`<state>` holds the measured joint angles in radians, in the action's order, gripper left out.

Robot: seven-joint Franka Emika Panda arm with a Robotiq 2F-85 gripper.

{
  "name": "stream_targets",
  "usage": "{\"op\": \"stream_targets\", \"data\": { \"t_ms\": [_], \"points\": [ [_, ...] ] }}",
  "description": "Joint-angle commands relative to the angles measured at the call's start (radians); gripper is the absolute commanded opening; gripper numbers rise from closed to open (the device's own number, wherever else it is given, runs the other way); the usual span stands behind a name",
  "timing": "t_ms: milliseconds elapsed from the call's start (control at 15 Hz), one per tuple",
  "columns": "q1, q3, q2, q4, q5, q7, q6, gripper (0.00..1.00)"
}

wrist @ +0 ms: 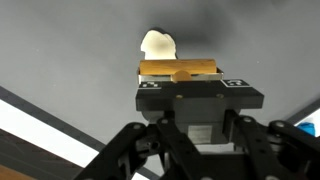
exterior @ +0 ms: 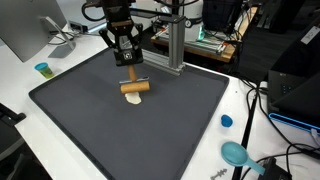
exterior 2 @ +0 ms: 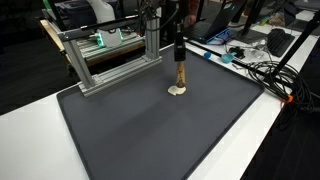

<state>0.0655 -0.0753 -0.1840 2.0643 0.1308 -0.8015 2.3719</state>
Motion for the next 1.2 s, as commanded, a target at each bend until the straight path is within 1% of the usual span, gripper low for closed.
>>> {"op": "stream_targets", "data": {
  "t_ms": [0, 200, 333, 467, 533, 600, 667, 800, 867, 1000, 1133],
  "points": [
    [-0.050, 0.017, -0.006, -0.046, -0.057, 0.271, -0.066, 0.22],
    [-0.070, 0.010, -0.017, -0.086, -0.059, 0.471, -0.146, 0.22],
    [-0.071, 0.021, -0.023, -0.113, -0.054, 0.573, -0.187, 0.22],
    [-0.059, 0.036, -0.037, -0.141, -0.044, 0.652, -0.222, 0.22],
    [-0.052, 0.049, -0.050, -0.154, -0.043, 0.688, -0.231, 0.22],
    [-0.062, 0.029, -0.023, -0.101, -0.043, 0.622, -0.186, 0.22],
    [-0.057, 0.035, -0.028, -0.106, -0.043, 0.627, -0.189, 0.47],
    [-0.057, 0.034, -0.034, -0.105, -0.043, 0.624, -0.189, 0.47],
    [-0.076, 0.048, -0.052, -0.119, -0.074, 0.749, -0.188, 0.22],
    [-0.076, 0.056, -0.079, -0.140, -0.050, 0.855, -0.190, 0.22],
    [-0.074, 0.070, -0.104, -0.157, -0.050, 0.950, -0.181, 0.22]
  ]
}}
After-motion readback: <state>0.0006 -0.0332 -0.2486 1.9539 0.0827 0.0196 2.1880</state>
